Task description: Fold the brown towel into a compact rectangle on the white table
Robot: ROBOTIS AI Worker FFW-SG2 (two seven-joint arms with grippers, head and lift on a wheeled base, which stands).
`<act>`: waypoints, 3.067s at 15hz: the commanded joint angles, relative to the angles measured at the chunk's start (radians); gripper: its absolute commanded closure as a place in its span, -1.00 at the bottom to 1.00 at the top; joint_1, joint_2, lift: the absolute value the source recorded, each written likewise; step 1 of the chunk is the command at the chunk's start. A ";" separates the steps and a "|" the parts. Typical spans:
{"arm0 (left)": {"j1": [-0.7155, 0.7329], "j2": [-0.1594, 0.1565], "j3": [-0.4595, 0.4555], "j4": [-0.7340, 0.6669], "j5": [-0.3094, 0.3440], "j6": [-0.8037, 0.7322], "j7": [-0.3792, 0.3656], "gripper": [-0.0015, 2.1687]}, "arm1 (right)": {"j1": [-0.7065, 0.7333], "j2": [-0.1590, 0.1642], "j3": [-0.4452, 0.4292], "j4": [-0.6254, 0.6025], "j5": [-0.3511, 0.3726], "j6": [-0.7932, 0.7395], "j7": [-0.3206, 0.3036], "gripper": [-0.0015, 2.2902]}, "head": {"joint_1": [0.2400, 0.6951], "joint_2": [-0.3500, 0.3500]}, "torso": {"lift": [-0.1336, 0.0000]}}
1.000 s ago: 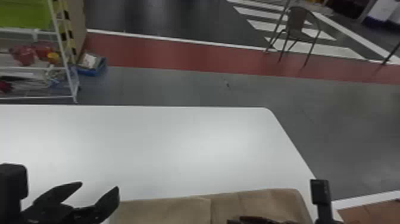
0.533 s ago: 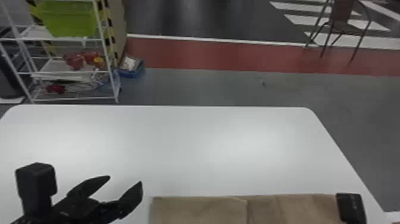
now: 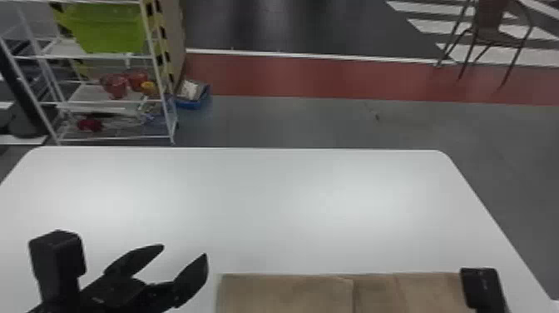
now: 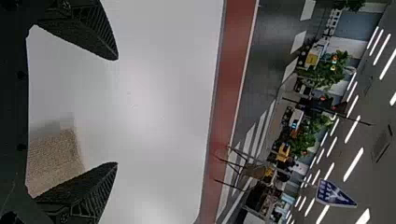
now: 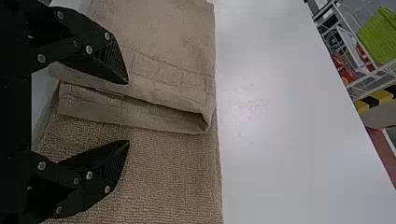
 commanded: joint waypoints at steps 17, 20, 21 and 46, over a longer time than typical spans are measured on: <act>0.002 -0.001 0.029 0.013 0.030 -0.010 -0.018 -0.92 | -0.088 -0.002 0.034 0.013 -0.018 0.140 0.039 0.30 | 1.00 -0.11 | -0.84; 0.002 -0.006 0.043 0.012 0.033 -0.010 -0.018 -0.92 | -0.069 0.000 0.000 -0.042 -0.076 0.164 0.065 0.30 | 1.00 -0.06 | -0.84; 0.002 -0.006 0.043 0.012 0.033 -0.010 -0.018 -0.92 | -0.068 0.000 -0.026 -0.063 -0.115 0.192 0.065 0.30 | 1.00 -0.04 | -0.84; 0.028 -0.001 -0.044 -0.002 0.002 0.015 -0.006 -0.92 | -0.017 -0.015 -0.773 0.019 -0.469 0.194 0.287 0.29 | 1.00 -1.00 | -0.84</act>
